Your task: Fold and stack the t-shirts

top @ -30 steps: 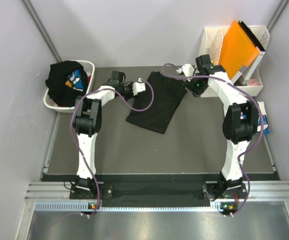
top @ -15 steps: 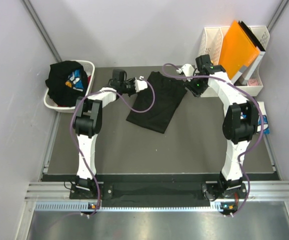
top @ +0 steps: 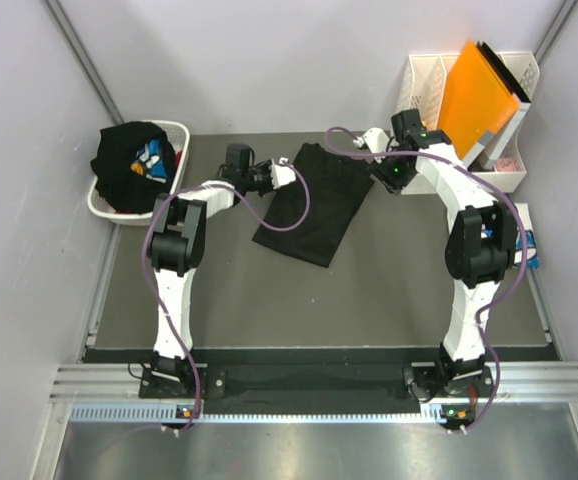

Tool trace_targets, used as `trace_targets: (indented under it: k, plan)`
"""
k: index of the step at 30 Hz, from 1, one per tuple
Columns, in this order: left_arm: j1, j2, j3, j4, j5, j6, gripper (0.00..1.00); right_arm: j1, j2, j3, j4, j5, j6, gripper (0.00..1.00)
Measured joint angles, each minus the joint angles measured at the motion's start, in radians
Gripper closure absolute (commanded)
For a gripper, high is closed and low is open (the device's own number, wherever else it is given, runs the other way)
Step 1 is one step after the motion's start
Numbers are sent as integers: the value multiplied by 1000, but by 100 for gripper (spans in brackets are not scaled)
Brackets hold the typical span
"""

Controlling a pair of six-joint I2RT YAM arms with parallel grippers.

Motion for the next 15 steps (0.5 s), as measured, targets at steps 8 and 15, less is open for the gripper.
trace_targets:
  k: [8,15]
  plan:
    - [-9,0,-8,45,17,-39,47,0,0,0,0,3,0,57]
    - [-13,0,-9,55,34,-50,5,0,1,11,-1,8,0,56]
